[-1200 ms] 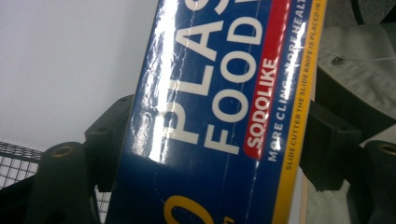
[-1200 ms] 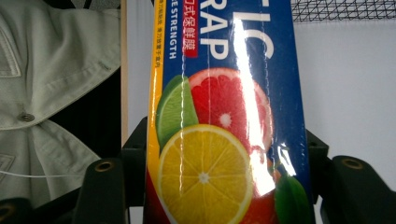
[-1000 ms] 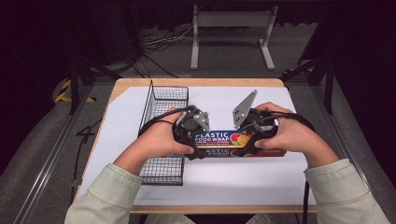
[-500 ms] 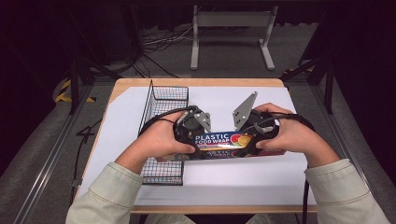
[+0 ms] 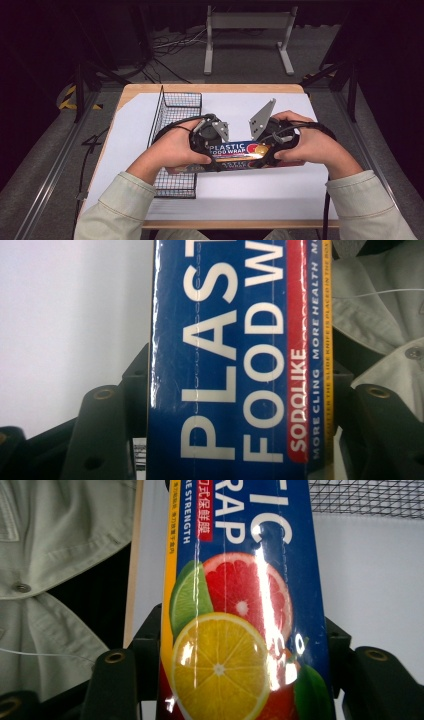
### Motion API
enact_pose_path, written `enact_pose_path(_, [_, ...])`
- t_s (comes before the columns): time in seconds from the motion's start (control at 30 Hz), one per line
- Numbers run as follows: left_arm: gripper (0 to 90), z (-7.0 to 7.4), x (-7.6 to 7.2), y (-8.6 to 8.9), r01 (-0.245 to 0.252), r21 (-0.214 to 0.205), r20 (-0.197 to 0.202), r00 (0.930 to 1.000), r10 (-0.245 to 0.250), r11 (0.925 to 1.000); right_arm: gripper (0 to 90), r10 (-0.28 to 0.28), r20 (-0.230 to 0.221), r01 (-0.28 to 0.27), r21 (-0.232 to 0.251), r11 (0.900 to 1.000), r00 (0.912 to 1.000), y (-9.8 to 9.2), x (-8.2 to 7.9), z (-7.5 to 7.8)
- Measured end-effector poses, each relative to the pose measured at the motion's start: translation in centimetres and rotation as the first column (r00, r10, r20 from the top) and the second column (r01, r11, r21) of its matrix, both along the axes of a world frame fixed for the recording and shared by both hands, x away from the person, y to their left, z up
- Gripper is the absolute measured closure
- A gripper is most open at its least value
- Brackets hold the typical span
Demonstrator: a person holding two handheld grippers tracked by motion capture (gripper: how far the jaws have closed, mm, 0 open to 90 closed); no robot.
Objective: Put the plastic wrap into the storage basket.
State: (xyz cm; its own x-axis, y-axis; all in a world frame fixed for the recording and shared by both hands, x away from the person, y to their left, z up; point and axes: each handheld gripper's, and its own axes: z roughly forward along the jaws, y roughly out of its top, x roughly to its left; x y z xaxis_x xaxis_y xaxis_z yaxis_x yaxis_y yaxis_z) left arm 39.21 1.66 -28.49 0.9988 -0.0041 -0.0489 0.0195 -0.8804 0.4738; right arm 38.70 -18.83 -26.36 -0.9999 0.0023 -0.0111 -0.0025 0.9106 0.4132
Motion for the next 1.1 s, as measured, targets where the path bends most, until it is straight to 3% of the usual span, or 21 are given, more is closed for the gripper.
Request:
enact_pose_path(0.1, [40.2,0.1,-0.1,0.0,-0.003,-0.002,0.011,0.9999,0.003,1.0000,41.0,0.006,-0.006,-0.006,0.001,1.0000,1.0000,-0.1,0.1,0.0])
enact_pose_path(0.23, [40.9,0.6,-0.5,0.0,-0.017,0.008,0.055,0.9984,0.017,0.9998,40.1,0.023,0.027,-0.023,0.011,0.9997,0.9994,-0.1,0.2,0.1])
enact_pose_path(0.27, [40.9,0.8,-0.5,0.0,-0.026,0.017,0.049,0.9985,0.025,0.9995,39.2,0.028,0.038,-0.029,0.020,0.9994,0.9989,-0.2,0.2,0.2])
enact_pose_path(0.37, [41.2,1.0,-0.5,0.1,-0.058,0.015,0.030,0.9979,0.057,0.9982,33.8,0.017,0.052,-0.021,0.080,0.9966,0.9985,-1.0,0.4,0.6])
enact_pose_path(0.4, [41.2,1.0,-0.5,0.1,-0.058,0.015,0.030,0.9979,0.057,0.9982,33.8,0.017,0.052,-0.021,0.080,0.9966,0.9985,-1.0,0.4,0.6])
enact_pose_path(0.5, [41.3,1.1,-0.4,0.5,-0.092,-0.003,0.009,0.9957,0.092,0.9957,24.2,-0.030,0.056,0.018,0.214,0.9766,0.9980,-2.4,0.4,1.5])
enact_pose_path(0.57, [41.2,1.2,-0.4,0.6,-0.094,-0.004,0.010,0.9955,0.094,0.9956,23.7,-0.039,0.057,0.025,0.224,0.9743,0.9976,-2.6,0.4,1.7])
enact_pose_path(0.6, [41.2,1.3,-0.4,0.7,-0.119,-0.008,0.006,0.9928,0.120,0.9928,23.0,-0.078,0.065,0.057,0.275,0.9598,0.9949,-3.3,0.5,2.3])
enact_pose_path(0.63, [41.2,1.4,-0.3,0.8,-0.132,-0.005,0.001,0.9913,0.132,0.9913,23.0,-0.078,0.065,0.057,0.275,0.9598,0.9949,-3.3,0.5,2.3])
enact_pose_path(0.67, [41.1,1.5,-0.3,1.0,-0.150,-0.008,-0.003,0.9887,0.150,0.9886,23.0,-0.090,0.073,0.064,0.301,0.9514,0.9932,-3.7,0.6,2.6])
enact_pose_path(0.73, [41.1,1.6,-0.2,1.2,-0.186,-0.009,-0.005,0.9825,0.186,0.9825,23.0,-0.118,0.051,0.091,0.370,0.9246,0.9917,-4.6,0.7,3.4])
enact_pose_path(0.77, [41.1,1.6,-0.1,1.3,-0.202,-0.011,-0.006,0.9794,0.202,0.9793,23.0,-0.129,0.056,0.098,0.389,0.9161,0.9901,-5.0,0.7,3.7])
enact_pose_path(0.87, [41.1,1.8,0.3,1.8,-0.257,-0.026,-0.012,0.9663,0.257,0.9660,22.8,-0.185,0.068,0.142,0.406,0.9027,0.9804,-5.8,0.8,4.3])
enact_pose_path(0.9, [41.1,1.8,0.3,1.8,-0.257,-0.026,-0.012,0.9663,0.257,0.9660,22.8,-0.185,0.068,0.142,0.406,0.9027,0.9804,-5.8,0.8,4.3])
enact_pose_path(0.97, [41.0,2.0,0.5,2.2,-0.298,-0.029,-0.004,0.9544,0.299,0.9540,22.3,-0.237,0.076,0.183,0.425,0.8863,0.9686,-6.4,0.9,4.6])
enact_pose_path(1.03, [40.8,2.1,0.5,2.4,-0.326,-0.030,0.000,0.9454,0.326,0.9450,22.3,-0.305,0.081,0.237,0.457,0.8575,0.9490,-6.9,1.0,4.8])
enact_pose_path(1.1, [40.9,2.2,0.7,2.8,-0.365,-0.038,-0.010,0.9310,0.365,0.9302,22.4,-0.346,0.079,0.270,0.474,0.8379,0.9349,-7.2,1.2,4.8])
